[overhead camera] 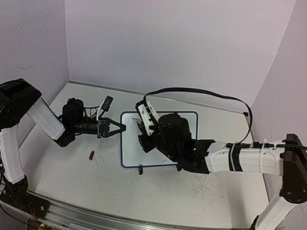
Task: Write a sentence on the whiteboard
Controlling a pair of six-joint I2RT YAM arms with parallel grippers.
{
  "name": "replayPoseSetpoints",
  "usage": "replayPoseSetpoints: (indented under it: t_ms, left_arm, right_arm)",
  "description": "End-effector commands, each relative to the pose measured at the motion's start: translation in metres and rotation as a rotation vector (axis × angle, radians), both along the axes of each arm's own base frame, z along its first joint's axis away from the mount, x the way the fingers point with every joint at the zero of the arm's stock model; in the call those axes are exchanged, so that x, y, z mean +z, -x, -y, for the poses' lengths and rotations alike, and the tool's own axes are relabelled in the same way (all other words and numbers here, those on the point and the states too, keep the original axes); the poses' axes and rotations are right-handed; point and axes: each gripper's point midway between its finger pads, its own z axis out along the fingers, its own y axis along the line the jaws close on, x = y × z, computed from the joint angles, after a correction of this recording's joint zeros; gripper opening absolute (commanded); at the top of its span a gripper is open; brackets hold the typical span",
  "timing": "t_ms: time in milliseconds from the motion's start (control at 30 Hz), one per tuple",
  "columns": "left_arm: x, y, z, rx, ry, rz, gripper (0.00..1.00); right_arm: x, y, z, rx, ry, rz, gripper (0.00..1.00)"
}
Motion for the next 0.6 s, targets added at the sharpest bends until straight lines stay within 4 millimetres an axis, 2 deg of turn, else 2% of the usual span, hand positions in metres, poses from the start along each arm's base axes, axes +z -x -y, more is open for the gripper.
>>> replayPoseSetpoints:
  t_ms: [0, 567]
  left_arm:
    - [0.005, 0.005, 0.003, -0.01, -0.003, 0.03, 0.0]
    - [0.007, 0.005, 0.003, -0.01, -0.001, 0.035, 0.0]
  right_arm:
    - [0.017, -0.005, -0.01, -0.013, -0.053, 0.023, 0.0]
    - [0.008, -0.001, -0.022, 0.038, -0.054, -0.013, 0.0]
